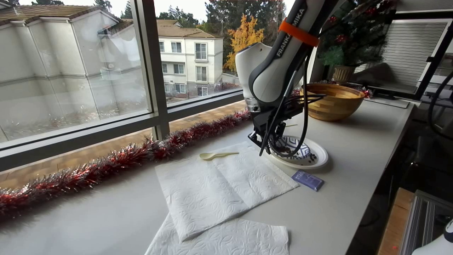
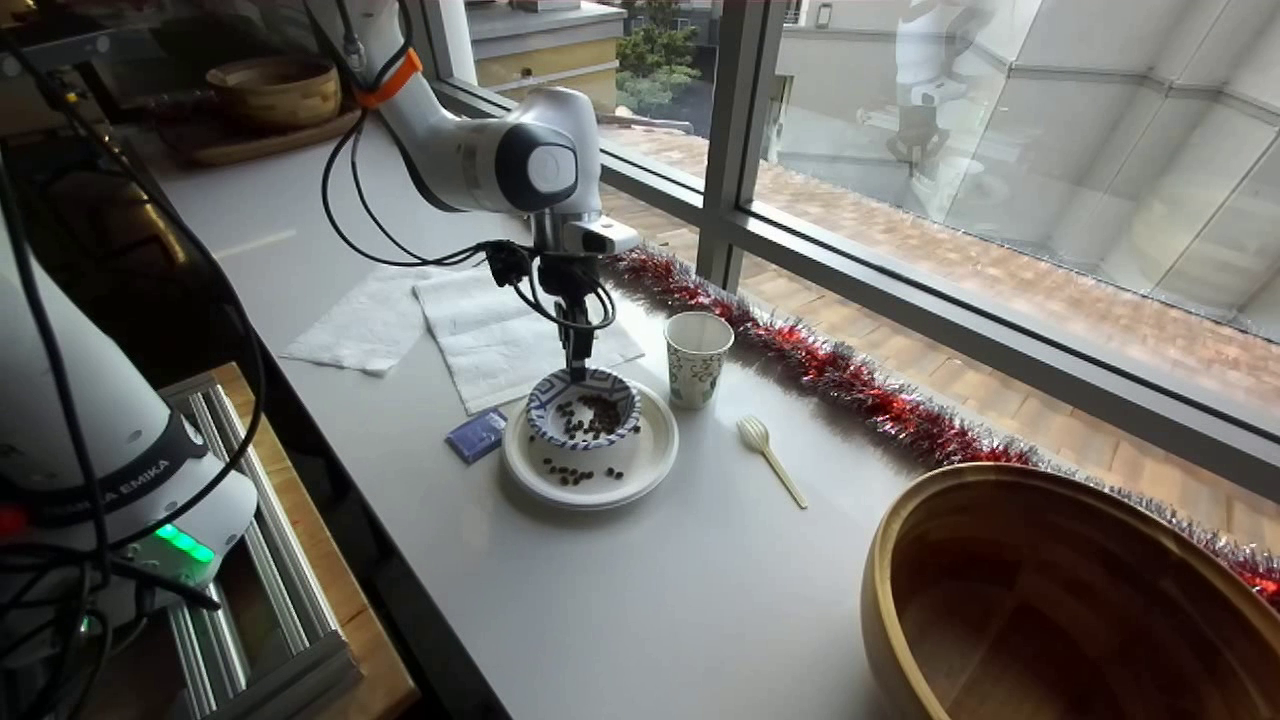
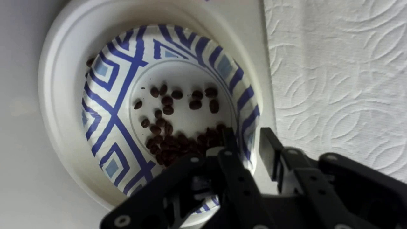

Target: Pour the contents in the smaller bowl on to the plate

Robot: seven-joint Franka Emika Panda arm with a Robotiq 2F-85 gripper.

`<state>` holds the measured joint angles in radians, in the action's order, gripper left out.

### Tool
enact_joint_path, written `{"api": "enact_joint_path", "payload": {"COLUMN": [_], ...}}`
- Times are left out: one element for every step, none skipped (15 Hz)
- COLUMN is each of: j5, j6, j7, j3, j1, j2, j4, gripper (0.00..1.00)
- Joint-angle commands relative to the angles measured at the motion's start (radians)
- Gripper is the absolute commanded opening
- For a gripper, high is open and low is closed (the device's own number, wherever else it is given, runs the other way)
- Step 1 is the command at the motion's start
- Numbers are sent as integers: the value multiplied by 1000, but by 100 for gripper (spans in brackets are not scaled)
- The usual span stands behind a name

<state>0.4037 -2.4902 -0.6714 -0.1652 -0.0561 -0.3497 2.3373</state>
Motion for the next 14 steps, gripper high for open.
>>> {"api": "enact_joint_path", "payload": {"j5": [-23,-24,-26,-25,-25,-27,-31,-36,-40,-40,-37,-34,-34,-34], "j6": [4,4,6,4,7,7,4,0,-2,-6,-7,-4,-4,-7], "j7": [13,15,17,16,17,19,22,27,30,32,29,27,29,28], "j3": [-13,-14,-15,-17,-20,-22,-24,-27,-30,-34,-39,-44,-47,-50], "j1": [-6,-4,-2,1,3,7,11,17,21,25,28,31,35,39], "j2": [43,48,51,52,54,56,60,67,74,83,91,96,101,106], "j4": [26,31,33,35,38,42,48,56,62,73,80,85,92,98], "gripper": [56,63,71,77,81,81,83,85,82,79,79,75,77,75]}}
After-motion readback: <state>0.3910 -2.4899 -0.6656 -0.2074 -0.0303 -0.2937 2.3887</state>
